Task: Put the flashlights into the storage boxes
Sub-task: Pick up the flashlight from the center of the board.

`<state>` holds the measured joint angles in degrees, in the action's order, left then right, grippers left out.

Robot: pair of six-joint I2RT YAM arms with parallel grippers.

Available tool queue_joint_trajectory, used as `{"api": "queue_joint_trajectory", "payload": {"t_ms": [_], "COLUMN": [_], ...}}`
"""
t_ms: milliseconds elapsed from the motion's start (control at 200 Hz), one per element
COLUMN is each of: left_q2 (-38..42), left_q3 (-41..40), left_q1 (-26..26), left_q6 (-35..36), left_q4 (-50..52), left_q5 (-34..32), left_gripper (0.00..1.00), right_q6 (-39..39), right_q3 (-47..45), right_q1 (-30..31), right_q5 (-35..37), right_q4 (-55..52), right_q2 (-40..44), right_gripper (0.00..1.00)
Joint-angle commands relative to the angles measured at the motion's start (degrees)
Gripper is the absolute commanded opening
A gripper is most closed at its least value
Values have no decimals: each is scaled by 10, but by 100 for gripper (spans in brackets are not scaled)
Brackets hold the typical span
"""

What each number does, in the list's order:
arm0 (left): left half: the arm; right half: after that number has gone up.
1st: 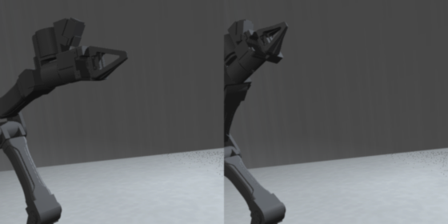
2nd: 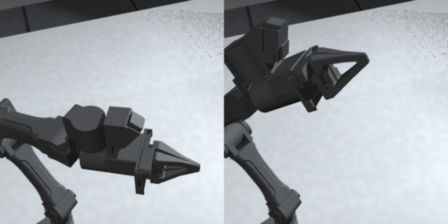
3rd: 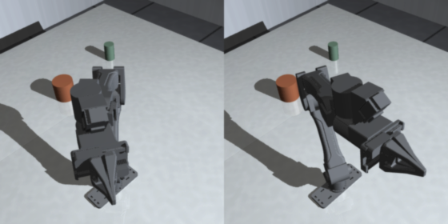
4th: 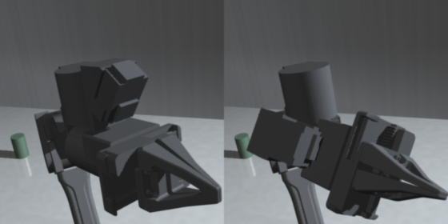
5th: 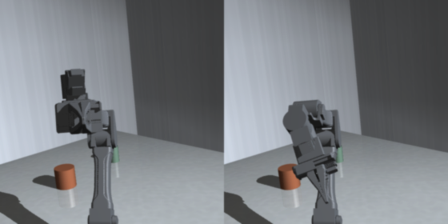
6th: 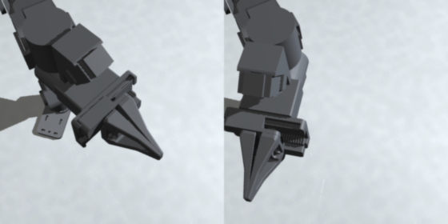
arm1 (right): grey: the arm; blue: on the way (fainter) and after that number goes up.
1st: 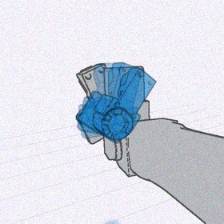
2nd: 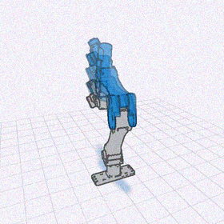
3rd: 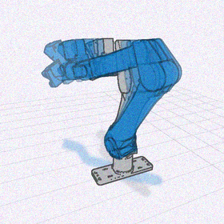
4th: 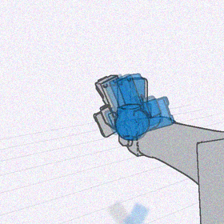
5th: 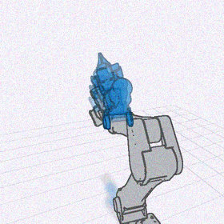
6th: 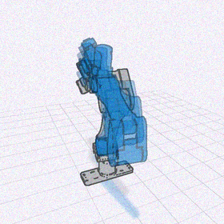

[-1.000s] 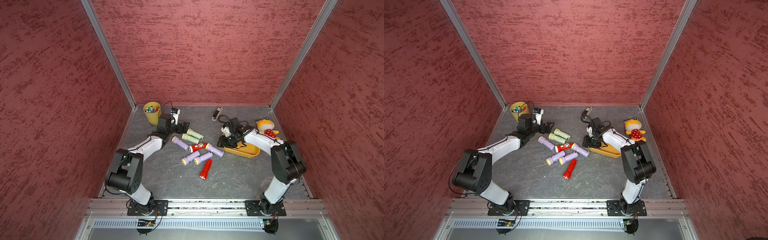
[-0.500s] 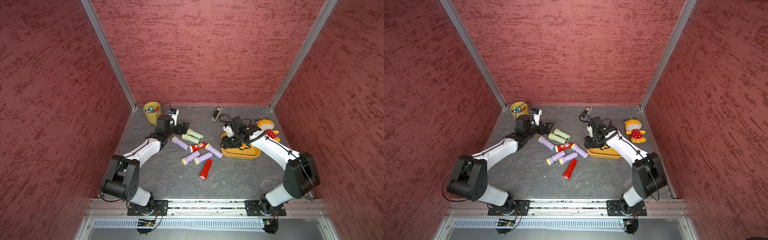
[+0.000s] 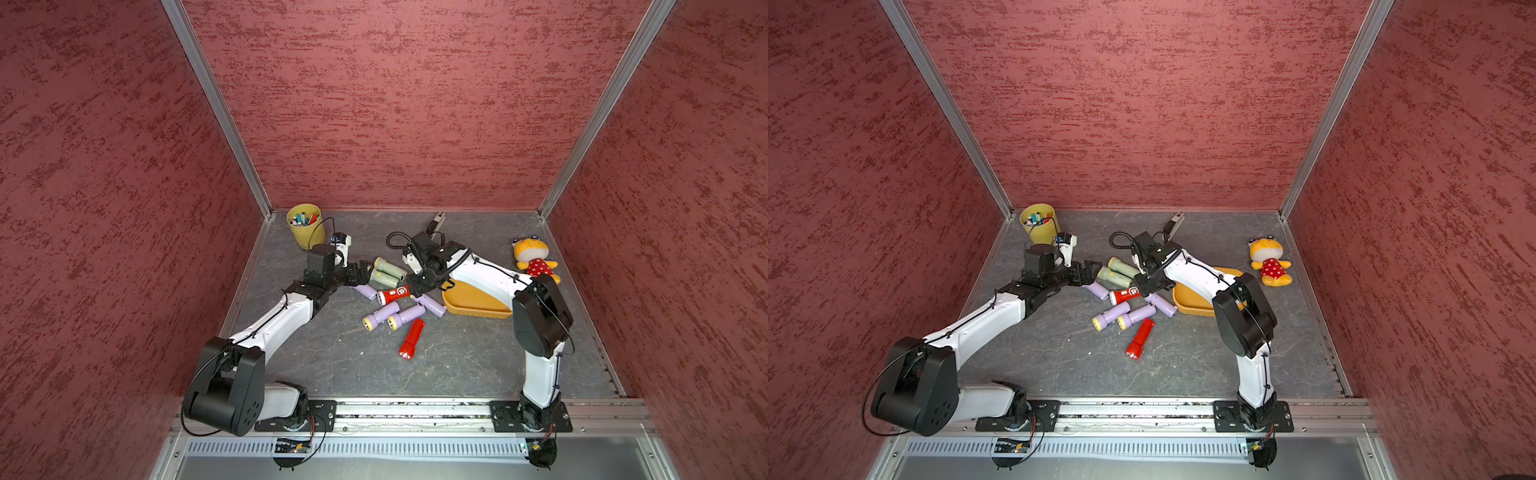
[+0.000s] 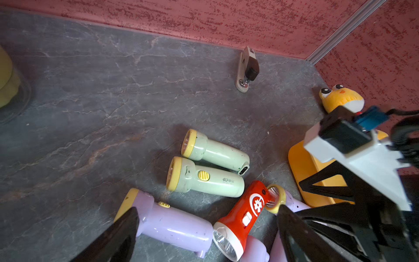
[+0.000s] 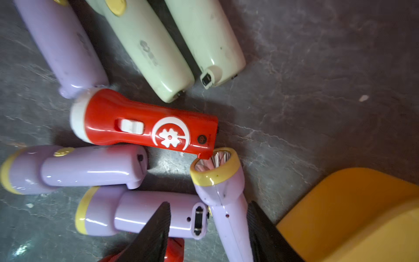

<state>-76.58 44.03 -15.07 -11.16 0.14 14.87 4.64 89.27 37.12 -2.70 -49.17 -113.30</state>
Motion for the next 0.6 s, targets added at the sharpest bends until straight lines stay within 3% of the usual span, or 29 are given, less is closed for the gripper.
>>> {"api": "queue_joint_trajectory", "payload": {"t_ms": [0, 366, 591], "left_q2": [-2, -9, -15], "left_q3": [1, 3, 6], "left_q1": [2, 5, 6], "left_q6": [3, 6, 7], "left_q4": [5, 0, -3], "left_q5": [-6, -5, -2], "left_gripper": [95, 95, 95], "right_q6": [-6, -11, -5], "right_q3": [20, 17, 14], "right_q1": [-2, -3, -2], "right_q5": [44, -3, 6], "right_q4": [-12, 1, 4], "right_q2": [-11, -56, -75], "right_gripper": [57, 56, 54]}}
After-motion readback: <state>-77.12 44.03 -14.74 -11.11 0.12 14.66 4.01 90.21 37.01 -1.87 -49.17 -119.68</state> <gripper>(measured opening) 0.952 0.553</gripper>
